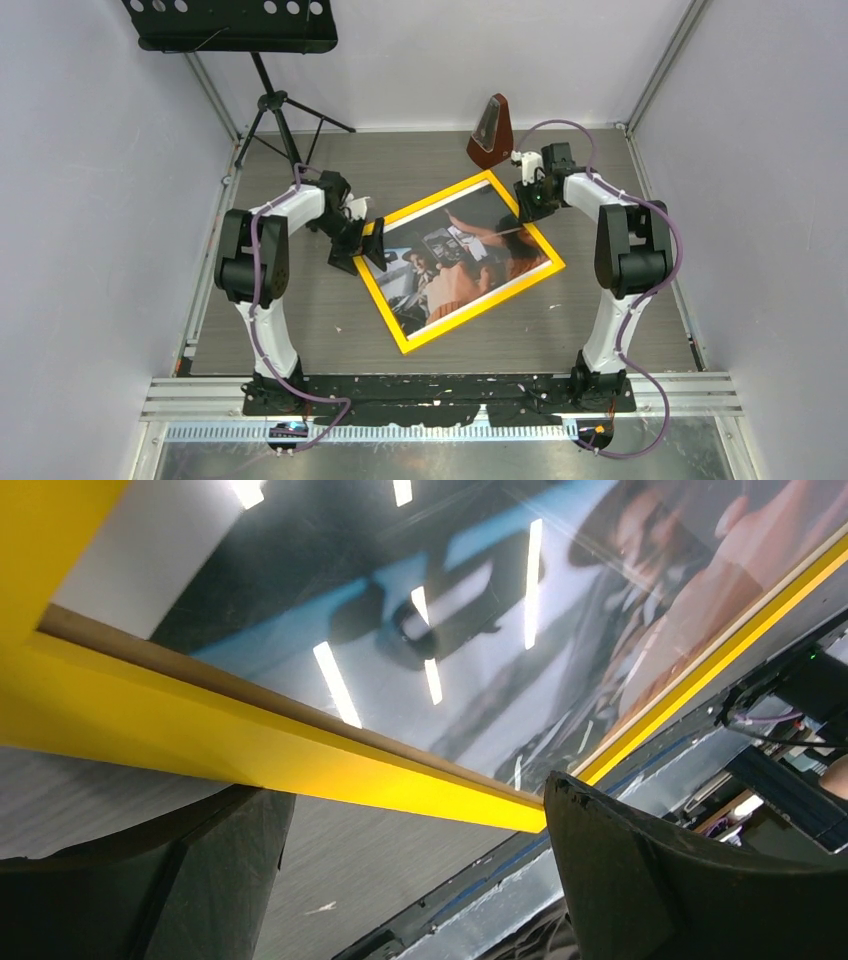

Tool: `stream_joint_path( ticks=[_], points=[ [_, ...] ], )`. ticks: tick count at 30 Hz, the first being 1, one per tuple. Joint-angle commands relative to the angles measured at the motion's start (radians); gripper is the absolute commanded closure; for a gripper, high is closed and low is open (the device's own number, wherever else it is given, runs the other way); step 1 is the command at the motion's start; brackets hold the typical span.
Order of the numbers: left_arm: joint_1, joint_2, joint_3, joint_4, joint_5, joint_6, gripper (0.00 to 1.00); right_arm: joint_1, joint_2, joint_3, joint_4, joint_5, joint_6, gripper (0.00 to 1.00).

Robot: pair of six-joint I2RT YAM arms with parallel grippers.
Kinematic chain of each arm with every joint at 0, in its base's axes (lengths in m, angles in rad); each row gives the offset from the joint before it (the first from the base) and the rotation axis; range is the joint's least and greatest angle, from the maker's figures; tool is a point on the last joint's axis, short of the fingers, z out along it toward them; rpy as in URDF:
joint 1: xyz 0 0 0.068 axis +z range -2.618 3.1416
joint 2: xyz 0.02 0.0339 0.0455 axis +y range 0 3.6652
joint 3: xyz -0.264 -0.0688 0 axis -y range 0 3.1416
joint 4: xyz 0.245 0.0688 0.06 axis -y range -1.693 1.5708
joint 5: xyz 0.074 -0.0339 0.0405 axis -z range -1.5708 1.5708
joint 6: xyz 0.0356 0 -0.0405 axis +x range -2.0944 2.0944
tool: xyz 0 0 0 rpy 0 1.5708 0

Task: Put the photo into the frame
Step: Adjust the photo frame at the center of the board.

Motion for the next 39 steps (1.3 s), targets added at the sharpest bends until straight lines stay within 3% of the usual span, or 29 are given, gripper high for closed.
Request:
stream_joint_path(
  ticks=[1,14,18,23,30,39],
  points=[
    [0.001,0.05,0.066,0.126,-0.025,0.001,0.0,-0.039,-0.058,-0.059,-0.068,0.055,0.017,0.94],
    [-0.029,0.11,0.187,0.134,-0.085,-0.049,0.0,-0.046,-0.19,-0.244,-0.112,-0.017,0.039,0.87],
    [-0.057,0.12,0.194,0.135,-0.1,-0.053,0.0,-0.046,-0.215,-0.285,-0.117,-0.031,0.04,0.79],
    [-0.074,0.138,0.221,0.128,-0.107,-0.055,0.01,-0.046,-0.245,-0.309,-0.13,-0.047,0.043,0.58],
    [-0.078,0.168,0.276,0.118,-0.109,-0.065,0.01,-0.047,-0.263,-0.329,-0.153,-0.055,0.037,0.42],
    [-0.078,0.195,0.34,0.12,-0.124,-0.071,0.0,-0.049,-0.318,-0.343,-0.183,-0.083,0.036,0.37]
  ],
)
